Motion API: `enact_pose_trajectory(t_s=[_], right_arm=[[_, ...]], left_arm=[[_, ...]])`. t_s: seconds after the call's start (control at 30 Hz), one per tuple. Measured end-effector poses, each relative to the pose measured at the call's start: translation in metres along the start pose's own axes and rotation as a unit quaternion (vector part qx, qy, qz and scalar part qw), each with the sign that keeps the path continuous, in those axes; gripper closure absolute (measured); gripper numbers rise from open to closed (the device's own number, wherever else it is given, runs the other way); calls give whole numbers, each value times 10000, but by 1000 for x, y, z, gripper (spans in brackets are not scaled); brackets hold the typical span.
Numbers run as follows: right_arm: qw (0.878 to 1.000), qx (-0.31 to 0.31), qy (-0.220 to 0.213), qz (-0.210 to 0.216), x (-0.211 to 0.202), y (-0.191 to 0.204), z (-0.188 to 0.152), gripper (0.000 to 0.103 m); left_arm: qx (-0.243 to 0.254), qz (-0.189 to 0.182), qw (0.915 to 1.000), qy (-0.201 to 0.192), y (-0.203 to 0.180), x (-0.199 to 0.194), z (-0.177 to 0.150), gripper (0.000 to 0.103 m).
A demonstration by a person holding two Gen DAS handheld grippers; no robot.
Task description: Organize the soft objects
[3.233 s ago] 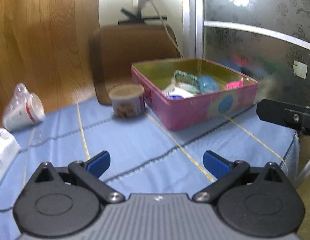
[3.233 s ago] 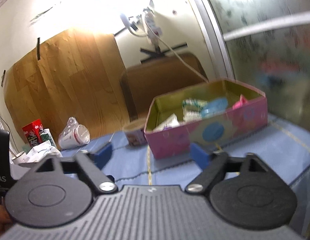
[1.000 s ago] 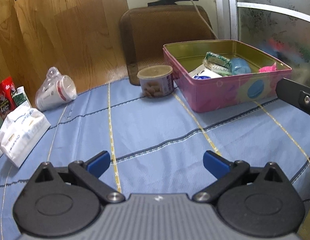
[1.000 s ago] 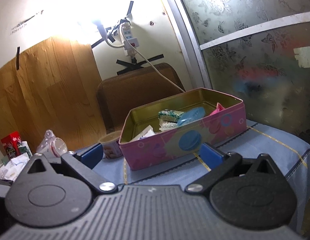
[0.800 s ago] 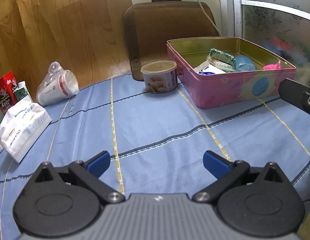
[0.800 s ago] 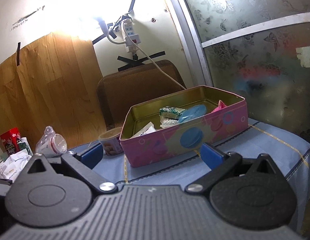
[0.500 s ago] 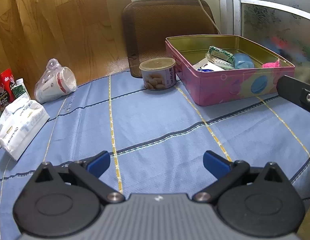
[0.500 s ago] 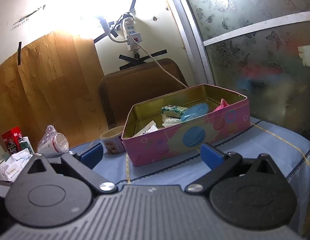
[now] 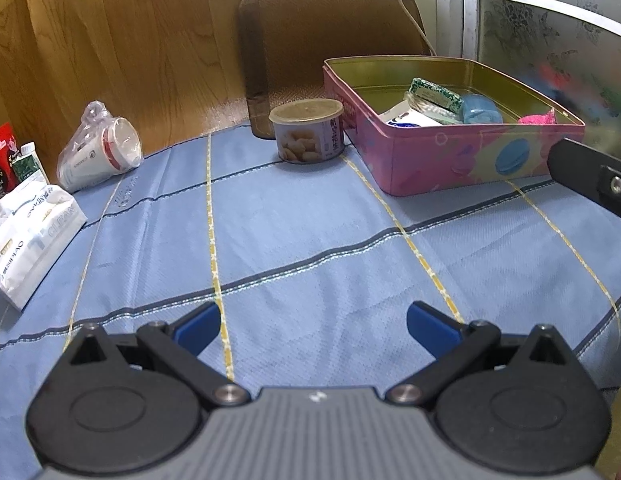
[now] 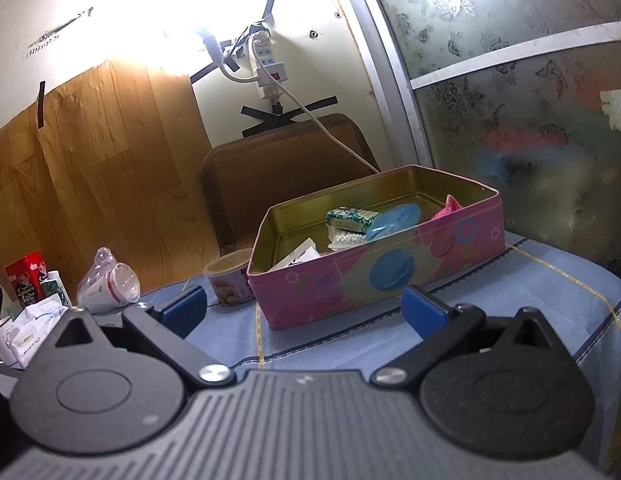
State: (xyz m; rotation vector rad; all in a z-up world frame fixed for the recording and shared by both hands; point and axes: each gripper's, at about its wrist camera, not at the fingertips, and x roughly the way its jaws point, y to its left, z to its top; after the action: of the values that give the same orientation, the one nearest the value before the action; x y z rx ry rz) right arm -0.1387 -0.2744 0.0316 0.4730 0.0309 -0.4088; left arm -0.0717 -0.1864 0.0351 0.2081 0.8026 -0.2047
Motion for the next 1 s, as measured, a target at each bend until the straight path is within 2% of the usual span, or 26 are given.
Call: enact_pose_trajectory(t_s=[1.0], right_arm=[[9998,61,162,-5,6,-1,-5,0]], left_arm=[[-96,-285,9991,308,-1,9,-3,0]])
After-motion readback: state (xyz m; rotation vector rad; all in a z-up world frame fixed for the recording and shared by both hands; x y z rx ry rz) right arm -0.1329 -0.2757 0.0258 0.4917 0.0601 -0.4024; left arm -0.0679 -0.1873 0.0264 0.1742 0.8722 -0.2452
